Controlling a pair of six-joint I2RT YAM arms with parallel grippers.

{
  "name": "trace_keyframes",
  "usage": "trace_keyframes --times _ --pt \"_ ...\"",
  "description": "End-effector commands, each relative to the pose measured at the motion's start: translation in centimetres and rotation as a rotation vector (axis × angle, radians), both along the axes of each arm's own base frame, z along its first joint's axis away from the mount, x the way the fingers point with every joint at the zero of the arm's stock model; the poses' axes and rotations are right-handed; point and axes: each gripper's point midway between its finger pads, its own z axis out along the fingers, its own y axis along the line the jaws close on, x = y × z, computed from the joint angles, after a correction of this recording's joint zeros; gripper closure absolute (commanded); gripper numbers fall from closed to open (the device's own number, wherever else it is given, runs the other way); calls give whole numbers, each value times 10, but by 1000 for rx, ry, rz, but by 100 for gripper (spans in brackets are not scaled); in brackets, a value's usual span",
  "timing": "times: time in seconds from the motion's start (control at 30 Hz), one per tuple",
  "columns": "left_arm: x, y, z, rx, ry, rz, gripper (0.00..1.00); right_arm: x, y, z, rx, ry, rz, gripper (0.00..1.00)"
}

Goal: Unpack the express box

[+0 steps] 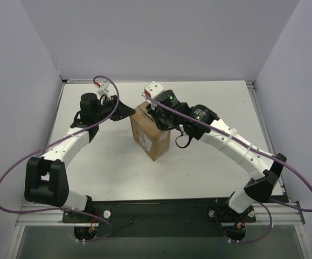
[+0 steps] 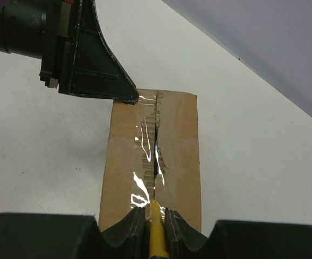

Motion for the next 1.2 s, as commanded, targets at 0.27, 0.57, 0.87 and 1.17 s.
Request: trace_keyframes --times 0.27,0.57,0.87,1.17 --pt "3 48 -58 115 162 159 89 -48 -34 -13 -40 105 25 100" --pt "1 52 -64 119 179 172 97 -70 -46 -13 -38 133 67 100" --pt "2 46 -52 97 158 141 98 -82 -73 -3 -67 100 121 100" --pt "4 18 84 -57 -275 -101 53 -10 -154 -74 -207 159 -219 100"
